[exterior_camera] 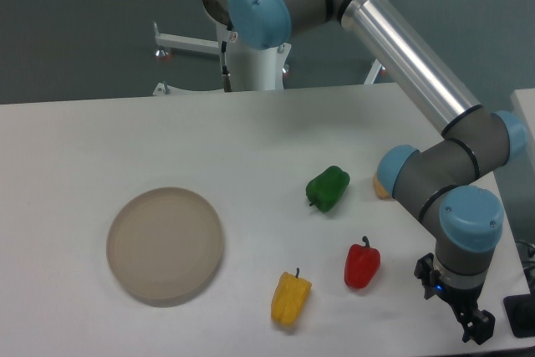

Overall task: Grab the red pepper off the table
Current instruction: 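Move the gripper over the red bell pepper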

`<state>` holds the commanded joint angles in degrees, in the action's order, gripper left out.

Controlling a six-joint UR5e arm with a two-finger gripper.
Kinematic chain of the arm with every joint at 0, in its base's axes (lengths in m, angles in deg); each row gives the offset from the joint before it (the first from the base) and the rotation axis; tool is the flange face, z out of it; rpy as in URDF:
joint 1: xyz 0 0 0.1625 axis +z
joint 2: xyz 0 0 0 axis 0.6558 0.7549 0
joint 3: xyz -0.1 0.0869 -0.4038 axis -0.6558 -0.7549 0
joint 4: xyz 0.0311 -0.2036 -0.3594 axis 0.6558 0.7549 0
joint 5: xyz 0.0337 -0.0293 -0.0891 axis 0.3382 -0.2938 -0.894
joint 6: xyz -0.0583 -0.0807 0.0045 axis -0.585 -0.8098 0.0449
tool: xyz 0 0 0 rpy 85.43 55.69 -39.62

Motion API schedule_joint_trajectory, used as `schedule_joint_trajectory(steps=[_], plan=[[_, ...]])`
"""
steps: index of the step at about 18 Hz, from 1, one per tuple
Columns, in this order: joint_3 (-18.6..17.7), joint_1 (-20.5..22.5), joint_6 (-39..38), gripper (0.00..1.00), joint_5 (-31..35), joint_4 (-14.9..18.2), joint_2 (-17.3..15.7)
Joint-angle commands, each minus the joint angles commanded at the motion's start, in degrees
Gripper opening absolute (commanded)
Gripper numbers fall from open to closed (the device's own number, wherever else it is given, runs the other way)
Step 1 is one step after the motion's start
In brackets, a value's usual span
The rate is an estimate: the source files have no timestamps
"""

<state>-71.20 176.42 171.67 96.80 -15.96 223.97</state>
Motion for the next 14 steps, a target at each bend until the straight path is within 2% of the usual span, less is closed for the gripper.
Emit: schedule_joint_trajectory(steps=[4,8,14], plan=[[-0.7,-0.3,-0.3,1.00,-0.2,-0.2,-0.4],[-3.0,-1.3,-2.4,1.00,-0.2,-0.3,-1.8],[-11.8,-2.4,-7.6,1.00,-1.6,-0.1,-7.6]])
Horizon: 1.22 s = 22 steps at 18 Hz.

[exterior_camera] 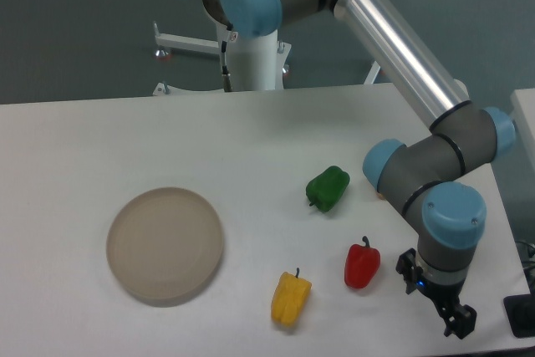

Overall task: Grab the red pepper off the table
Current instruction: 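Move the gripper over the red bell pepper, then lower the open gripper around the red bell pepper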

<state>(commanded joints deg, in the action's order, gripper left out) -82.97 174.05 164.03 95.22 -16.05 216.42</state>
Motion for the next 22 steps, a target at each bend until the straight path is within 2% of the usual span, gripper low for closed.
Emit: schedule_joint_trajectory(steps=[4,10,16,20,22], plan=[[-8.6,-0.6,-7.7,1.00,-1.1,0.1,-6.2],[-19.2,-1.0,-23.4,1.00,-2.9,-0.3,-12.2],[-21.9,-0.6,-26.3,1.00,-3.3,-0.7,-13.2],[-23.0,-0.2,-30.2,1.00,-3.5,-4.4,-13.2],[-23.0,0.1,-30.2,1.00,-3.4,-4.4,-13.2]])
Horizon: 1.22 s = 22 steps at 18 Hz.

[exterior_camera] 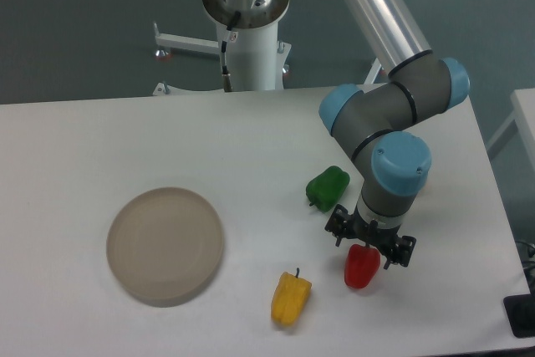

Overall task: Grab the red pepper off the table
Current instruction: 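Lower the open gripper around the red bell pepper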

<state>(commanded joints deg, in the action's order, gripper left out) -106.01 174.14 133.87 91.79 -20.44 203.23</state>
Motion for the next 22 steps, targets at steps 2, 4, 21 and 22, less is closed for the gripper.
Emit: schedule_joint_trajectory(steps=[2,4,21,22], plan=[[-0.2,0.0,0.0,1.00,0.1,-0.1,0.3],[-0.5,0.0,-0.1,1.00,0.1,-0.1,0.5],[-0.9,-0.1,0.4,1.00,0.4,-4.0,3.0],[-0.9,-0.1,0.4,1.00,0.5,-4.0,3.0]])
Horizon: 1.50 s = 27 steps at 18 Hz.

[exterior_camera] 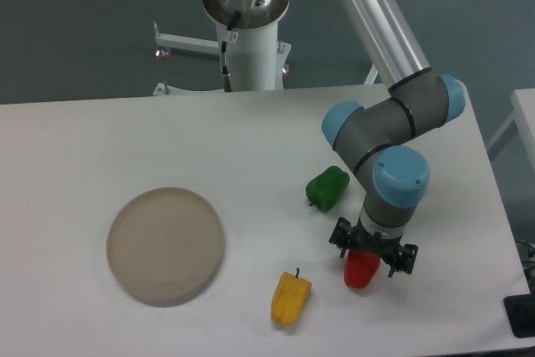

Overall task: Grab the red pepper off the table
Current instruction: 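Lower the open gripper around the red bell pepper, then close the gripper on the red bell pepper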

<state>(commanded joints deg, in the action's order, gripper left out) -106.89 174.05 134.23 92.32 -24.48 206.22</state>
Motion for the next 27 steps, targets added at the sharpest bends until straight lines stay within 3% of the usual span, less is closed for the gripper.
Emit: schedule_joint_trajectory(steps=[4,6,8,12,20,27], plan=[[0.0,0.0,0.1,1.00,0.2,-0.4,0.3],[0.0,-0.1,0.1,0.92,0.2,-0.3,0.3],[-0.1,-0.1,0.1,0.71,0.3,-0.3,0.3],[-0.3,-0.1,0.1,0.63,0.2,-0.3,0.2],[-0.1,0.0,0.6,0.56,0.2,-0.1,-0.6],[-2.5,0.0,11.4,0.56,-0.1,1.4,-8.4]])
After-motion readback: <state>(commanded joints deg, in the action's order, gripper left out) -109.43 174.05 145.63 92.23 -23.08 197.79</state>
